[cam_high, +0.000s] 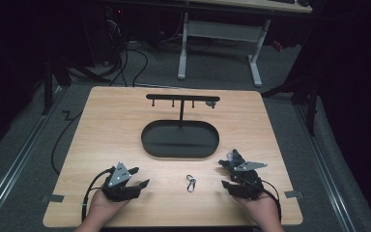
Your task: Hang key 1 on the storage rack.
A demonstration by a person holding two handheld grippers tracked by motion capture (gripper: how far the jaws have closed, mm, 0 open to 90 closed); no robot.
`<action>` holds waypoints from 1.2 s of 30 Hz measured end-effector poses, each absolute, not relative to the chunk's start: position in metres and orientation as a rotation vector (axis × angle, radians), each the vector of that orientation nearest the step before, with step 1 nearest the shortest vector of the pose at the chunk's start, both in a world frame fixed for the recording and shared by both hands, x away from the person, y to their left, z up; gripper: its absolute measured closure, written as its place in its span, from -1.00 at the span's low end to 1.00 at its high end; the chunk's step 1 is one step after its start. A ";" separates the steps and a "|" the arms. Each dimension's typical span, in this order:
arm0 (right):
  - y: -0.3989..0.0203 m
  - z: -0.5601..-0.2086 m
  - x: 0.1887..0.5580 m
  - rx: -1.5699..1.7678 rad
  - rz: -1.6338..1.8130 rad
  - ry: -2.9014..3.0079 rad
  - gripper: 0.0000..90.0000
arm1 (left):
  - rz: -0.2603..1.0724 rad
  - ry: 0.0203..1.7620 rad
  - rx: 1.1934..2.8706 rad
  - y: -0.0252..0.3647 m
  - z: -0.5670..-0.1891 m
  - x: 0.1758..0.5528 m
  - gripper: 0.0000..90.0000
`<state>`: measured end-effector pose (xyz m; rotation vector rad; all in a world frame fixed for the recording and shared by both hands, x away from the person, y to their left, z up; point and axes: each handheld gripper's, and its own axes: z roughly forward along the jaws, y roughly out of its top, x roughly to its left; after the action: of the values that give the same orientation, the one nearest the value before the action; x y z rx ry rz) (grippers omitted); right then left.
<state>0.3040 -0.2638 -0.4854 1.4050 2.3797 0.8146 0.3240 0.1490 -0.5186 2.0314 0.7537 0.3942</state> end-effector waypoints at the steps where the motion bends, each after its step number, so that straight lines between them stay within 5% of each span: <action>1: -0.263 -0.485 0.304 1.402 0.809 2.383 0.24 | 0.390 0.758 2.022 0.150 -0.518 0.324 -0.11; 23: -0.251 -0.481 0.317 1.367 0.585 2.549 -0.02 | 0.459 0.736 2.046 0.147 -0.518 0.319 -0.23; 36: -0.261 -0.446 0.320 1.355 0.555 2.567 -0.17 | 0.465 0.750 2.065 0.147 -0.522 0.321 -0.23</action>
<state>0.3200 -0.2612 -0.4464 1.3550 2.5670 0.5551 0.3209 0.1469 -0.5217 2.0654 0.7503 0.4652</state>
